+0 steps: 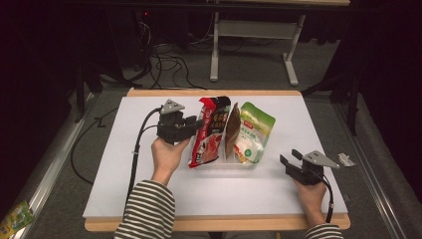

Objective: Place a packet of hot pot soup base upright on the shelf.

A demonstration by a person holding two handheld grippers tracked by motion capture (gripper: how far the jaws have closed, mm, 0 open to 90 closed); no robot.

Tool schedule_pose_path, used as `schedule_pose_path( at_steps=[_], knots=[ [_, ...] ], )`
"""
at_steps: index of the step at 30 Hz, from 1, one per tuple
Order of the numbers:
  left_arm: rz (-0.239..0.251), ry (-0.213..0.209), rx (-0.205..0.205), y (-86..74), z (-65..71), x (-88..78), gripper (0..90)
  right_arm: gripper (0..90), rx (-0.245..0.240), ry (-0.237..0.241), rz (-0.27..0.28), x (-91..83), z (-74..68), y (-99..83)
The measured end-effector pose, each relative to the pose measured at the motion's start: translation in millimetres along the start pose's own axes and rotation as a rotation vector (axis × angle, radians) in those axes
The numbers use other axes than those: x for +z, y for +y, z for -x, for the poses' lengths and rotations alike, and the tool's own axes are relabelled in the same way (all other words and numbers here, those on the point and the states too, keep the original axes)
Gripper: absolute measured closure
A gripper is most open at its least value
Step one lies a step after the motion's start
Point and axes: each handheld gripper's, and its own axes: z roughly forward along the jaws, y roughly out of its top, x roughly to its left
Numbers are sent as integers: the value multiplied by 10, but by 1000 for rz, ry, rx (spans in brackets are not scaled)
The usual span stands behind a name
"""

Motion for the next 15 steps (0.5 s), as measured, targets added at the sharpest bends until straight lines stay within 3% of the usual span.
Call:
schedule_pose_path(
  at_steps=[5,15],
  knots=[
    [-70,20,39,-165,4,-84,653,450,1,0,-2,1,-1,1],
    [-192,7,62,-495,57,-145,697,450,3,-2,-2,1,-1,1]
  ],
)
